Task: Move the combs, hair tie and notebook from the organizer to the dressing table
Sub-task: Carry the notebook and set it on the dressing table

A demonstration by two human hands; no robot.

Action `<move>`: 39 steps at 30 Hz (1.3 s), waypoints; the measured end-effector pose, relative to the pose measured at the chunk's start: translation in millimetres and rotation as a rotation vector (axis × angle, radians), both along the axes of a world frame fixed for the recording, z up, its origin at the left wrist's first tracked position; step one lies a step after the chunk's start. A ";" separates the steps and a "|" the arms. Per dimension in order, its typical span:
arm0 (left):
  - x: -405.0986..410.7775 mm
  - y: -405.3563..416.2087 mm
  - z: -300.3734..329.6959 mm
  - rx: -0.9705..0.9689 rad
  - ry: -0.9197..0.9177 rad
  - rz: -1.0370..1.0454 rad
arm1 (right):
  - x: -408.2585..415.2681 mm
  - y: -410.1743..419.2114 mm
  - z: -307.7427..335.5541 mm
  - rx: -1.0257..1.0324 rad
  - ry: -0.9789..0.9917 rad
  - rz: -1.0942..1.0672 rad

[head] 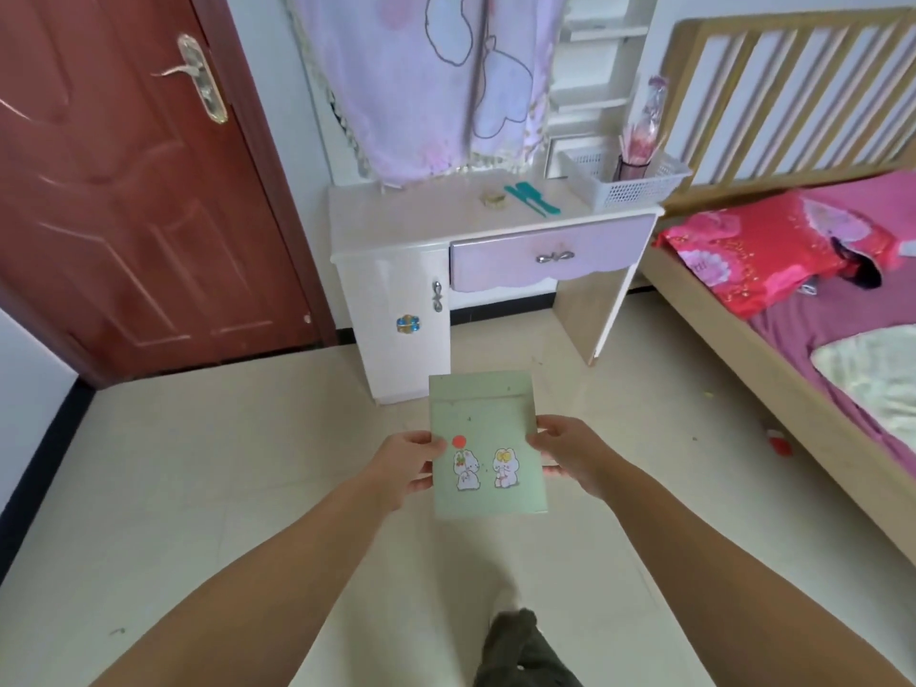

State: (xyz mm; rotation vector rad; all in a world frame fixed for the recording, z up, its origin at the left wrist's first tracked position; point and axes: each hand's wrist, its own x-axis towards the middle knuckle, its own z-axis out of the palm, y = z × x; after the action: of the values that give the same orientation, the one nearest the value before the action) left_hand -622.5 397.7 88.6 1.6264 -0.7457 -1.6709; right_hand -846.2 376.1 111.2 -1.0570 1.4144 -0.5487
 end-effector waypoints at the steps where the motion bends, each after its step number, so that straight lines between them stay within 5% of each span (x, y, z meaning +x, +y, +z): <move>1: 0.0 -28.4 -3.8 0.001 -0.003 0.004 | 0.4 -28.9 -2.9 -0.013 0.012 0.011; 14: 22.8 -360.2 12.4 -0.038 -0.046 0.096 | 30.9 -400.8 6.1 -0.078 0.104 0.169; 22: 70.1 -561.2 -12.7 -0.028 -0.070 0.087 | 82.0 -587.6 -25.0 -0.124 0.109 0.038; 30: 82.4 -709.4 -31.9 0.027 -0.337 -0.058 | 107.2 -716.8 -33.3 -0.101 0.303 -0.022; 35: 83.1 -751.4 -47.6 -0.026 -0.640 -0.117 | 117.8 -770.9 -56.7 -0.059 0.370 0.037; 39: 79.6 -762.2 -62.0 0.004 -0.709 -0.103 | 122.8 -789.5 -75.7 -0.035 0.446 0.081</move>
State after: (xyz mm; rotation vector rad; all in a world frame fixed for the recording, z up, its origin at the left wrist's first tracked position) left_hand -543.0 -364.5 26.6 2.2373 -1.1739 -1.1327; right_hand -723.4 -413.4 35.5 -1.3137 1.7421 -0.2868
